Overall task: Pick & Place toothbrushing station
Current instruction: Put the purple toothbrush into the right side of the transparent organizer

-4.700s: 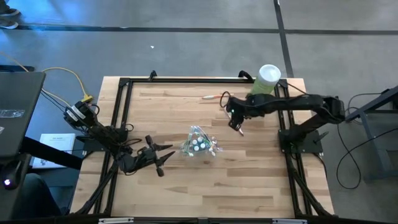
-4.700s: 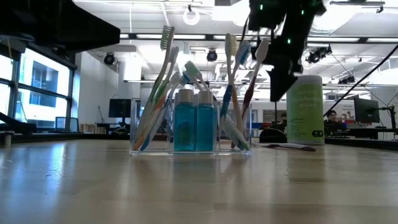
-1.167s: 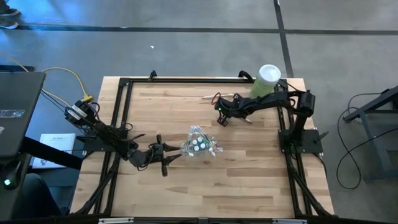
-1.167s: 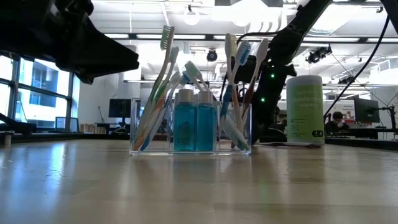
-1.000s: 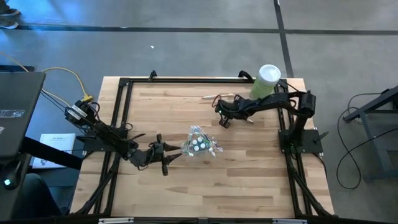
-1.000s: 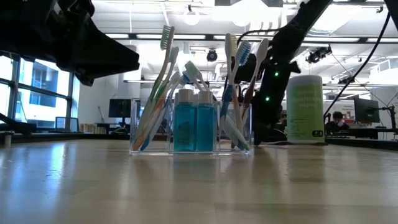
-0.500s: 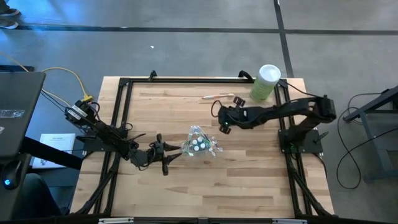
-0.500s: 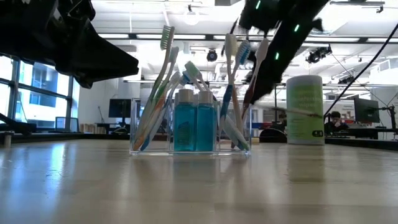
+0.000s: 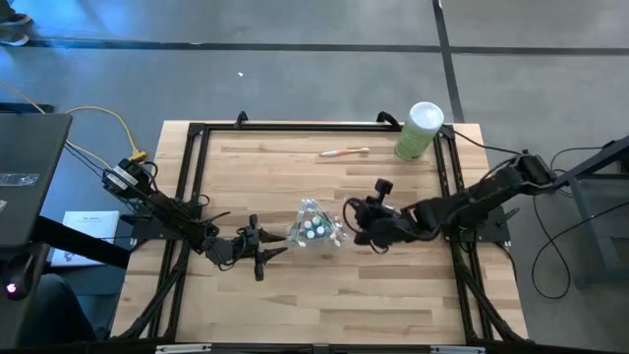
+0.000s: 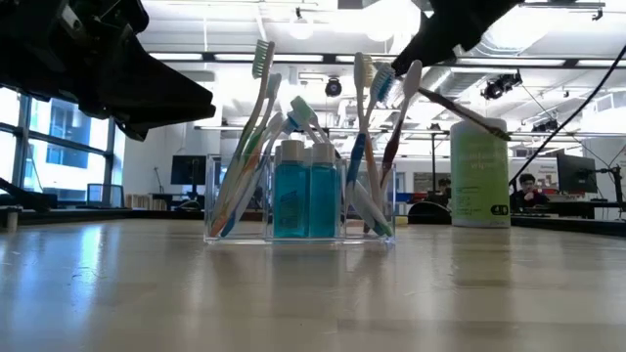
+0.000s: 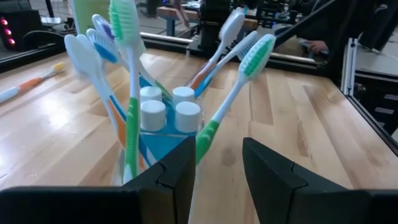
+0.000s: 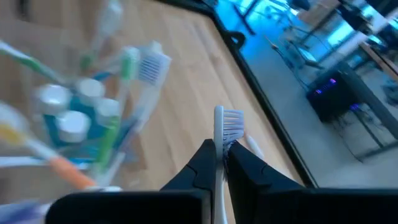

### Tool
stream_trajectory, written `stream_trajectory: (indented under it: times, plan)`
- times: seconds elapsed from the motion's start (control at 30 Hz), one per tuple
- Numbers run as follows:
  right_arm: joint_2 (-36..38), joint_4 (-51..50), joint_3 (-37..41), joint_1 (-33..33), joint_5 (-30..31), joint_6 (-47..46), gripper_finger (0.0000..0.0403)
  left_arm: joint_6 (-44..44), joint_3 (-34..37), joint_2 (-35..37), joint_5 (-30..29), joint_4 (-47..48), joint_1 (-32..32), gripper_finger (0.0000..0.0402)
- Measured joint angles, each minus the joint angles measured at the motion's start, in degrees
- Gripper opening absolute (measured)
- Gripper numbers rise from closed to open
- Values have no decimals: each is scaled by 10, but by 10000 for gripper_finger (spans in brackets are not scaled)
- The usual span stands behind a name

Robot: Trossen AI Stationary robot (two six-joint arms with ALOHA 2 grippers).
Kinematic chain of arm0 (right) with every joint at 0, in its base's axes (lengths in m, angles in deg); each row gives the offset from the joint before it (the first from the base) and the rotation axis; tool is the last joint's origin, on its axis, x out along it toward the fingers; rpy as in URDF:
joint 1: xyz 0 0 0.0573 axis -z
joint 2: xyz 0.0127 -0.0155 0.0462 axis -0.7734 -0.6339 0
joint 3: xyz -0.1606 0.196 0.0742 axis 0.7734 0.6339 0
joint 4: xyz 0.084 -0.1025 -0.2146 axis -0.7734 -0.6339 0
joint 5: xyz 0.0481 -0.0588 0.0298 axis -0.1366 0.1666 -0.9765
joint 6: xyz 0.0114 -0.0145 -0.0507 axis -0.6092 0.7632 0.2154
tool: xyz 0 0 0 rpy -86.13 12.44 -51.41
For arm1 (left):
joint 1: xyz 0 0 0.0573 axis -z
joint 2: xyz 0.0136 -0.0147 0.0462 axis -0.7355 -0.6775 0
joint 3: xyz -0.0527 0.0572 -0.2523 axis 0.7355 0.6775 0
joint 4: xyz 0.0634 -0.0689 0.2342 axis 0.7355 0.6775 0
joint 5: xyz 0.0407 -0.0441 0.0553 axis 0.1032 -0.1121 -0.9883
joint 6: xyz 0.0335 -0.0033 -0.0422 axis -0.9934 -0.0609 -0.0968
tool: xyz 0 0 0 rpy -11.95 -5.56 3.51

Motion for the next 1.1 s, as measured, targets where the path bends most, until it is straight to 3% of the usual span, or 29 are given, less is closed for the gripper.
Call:
stream_trajectory:
  times: [0.3, 0.57, 0.73, 0.9, 1.1]
  plan:
    - [54, -10, 0, -30, -32, 52, 11, 0, 0, 0, 0, -2, 0, 129]
    - [221, 1, 16, -99, -63, 79, 9, 50, 0, 0, 49, 0, 0, 129]
    - [300, 218, 140, -140, -110, 160, 9, 53, 0, 0, 61, -2, 0, 129]
    - [310, 471, 271, -138, -177, 258, 9, 67, 0, 0, 61, -15, 0, 129]
    - [284, 603, 317, -80, -283, 243, 9, 68, 0, 0, 70, -36, 0, 129]
